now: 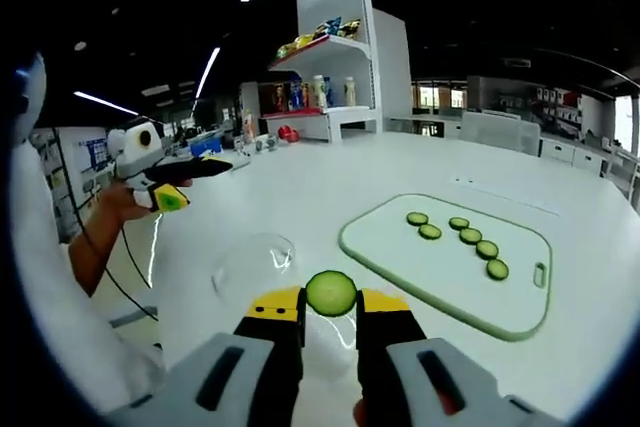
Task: Open the petri dish lid, add cucumber slices into the petri dish, and close the lid
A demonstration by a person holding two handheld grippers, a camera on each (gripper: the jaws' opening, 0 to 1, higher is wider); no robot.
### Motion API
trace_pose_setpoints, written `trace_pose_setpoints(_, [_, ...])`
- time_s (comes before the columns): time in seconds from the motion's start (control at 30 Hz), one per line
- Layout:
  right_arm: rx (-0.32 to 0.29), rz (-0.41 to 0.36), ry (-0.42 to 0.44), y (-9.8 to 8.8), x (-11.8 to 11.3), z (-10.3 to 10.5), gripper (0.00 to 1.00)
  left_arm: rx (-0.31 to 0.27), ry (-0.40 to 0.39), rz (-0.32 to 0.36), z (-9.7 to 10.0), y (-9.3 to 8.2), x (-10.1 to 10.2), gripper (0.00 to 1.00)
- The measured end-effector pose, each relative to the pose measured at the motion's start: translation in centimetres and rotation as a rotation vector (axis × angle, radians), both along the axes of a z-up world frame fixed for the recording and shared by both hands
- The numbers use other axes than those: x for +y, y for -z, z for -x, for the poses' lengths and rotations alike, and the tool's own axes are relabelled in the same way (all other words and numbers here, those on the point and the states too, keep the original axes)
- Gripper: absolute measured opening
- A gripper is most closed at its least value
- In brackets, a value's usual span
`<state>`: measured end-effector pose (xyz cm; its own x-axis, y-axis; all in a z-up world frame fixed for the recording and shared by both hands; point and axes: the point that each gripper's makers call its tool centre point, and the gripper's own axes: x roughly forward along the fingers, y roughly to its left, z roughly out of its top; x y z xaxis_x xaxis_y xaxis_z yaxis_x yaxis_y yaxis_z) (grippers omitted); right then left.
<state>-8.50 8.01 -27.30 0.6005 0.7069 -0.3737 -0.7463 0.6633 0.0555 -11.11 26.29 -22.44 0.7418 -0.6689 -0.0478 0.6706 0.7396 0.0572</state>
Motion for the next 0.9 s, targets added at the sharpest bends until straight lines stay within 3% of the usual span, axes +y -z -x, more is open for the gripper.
trace_pose_setpoints(0.5, [0.027,0.076,-0.043,2.0,1.0,1.0,0.20,0.001,0.000,0.003,0.3,0.1,0.0,0.64])
trace_pose_setpoints(0.9, [0.094,0.128,-0.061,4.6,1.2,1.0,0.21,0.001,0.026,0.003,0.2,-0.2,-0.6,0.64])
